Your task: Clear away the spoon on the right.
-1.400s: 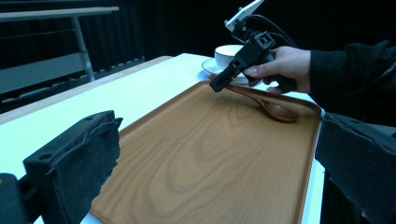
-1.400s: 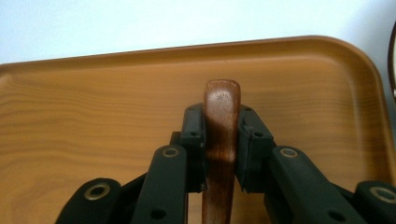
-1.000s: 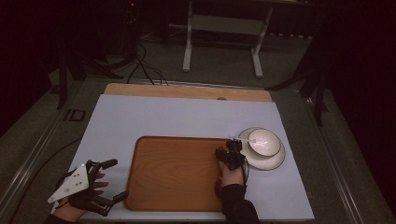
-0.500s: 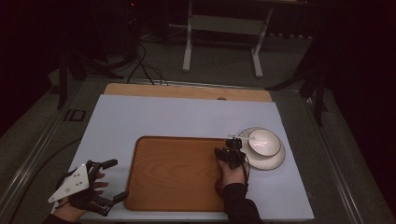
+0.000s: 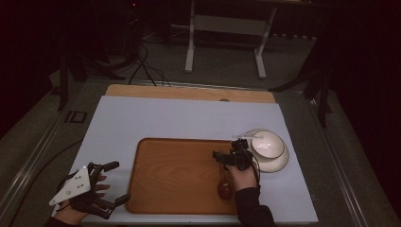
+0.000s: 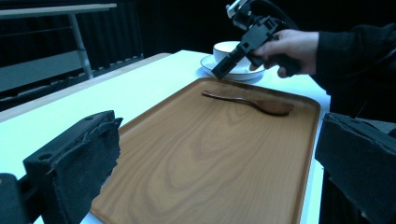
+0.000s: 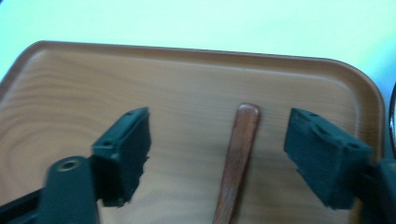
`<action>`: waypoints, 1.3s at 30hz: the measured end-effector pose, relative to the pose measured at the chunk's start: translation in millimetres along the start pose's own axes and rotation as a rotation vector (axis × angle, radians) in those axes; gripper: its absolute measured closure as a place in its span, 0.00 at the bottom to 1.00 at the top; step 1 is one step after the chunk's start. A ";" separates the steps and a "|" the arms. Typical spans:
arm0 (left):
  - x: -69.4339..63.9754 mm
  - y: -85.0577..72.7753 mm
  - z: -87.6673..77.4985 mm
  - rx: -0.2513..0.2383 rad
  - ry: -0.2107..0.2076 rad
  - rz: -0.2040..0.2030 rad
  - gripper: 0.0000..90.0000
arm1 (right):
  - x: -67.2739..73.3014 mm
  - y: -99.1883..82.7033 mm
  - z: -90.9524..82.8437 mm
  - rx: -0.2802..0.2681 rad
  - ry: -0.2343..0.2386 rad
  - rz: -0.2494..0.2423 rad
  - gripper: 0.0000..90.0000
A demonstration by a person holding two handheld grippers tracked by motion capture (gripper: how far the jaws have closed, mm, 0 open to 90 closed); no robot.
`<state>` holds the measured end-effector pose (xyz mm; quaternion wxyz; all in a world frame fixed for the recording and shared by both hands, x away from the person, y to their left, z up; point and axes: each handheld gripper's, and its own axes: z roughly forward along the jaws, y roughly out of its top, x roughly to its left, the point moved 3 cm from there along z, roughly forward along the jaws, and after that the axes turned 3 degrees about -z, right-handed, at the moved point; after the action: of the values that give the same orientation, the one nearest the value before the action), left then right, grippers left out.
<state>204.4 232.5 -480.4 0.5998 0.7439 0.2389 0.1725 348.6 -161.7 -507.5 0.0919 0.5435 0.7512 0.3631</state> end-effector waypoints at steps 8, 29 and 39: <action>0.0 -0.1 0.1 -0.001 0.002 -0.001 0.00 | 0.8 5.5 -17.2 -0.029 0.056 -0.088 0.15; 0.5 -1.0 0.6 0.005 0.007 -0.003 0.00 | -5.2 0.6 -66.7 -0.100 0.182 -0.235 0.15; -0.1 -0.7 1.2 0.002 0.006 -0.002 0.00 | -23.1 -17.6 -86.9 -0.156 0.177 -0.267 0.15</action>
<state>204.9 231.6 -481.3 0.5984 0.7439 0.2416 0.1738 298.1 -223.4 -462.2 0.1148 0.3963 0.7913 0.4513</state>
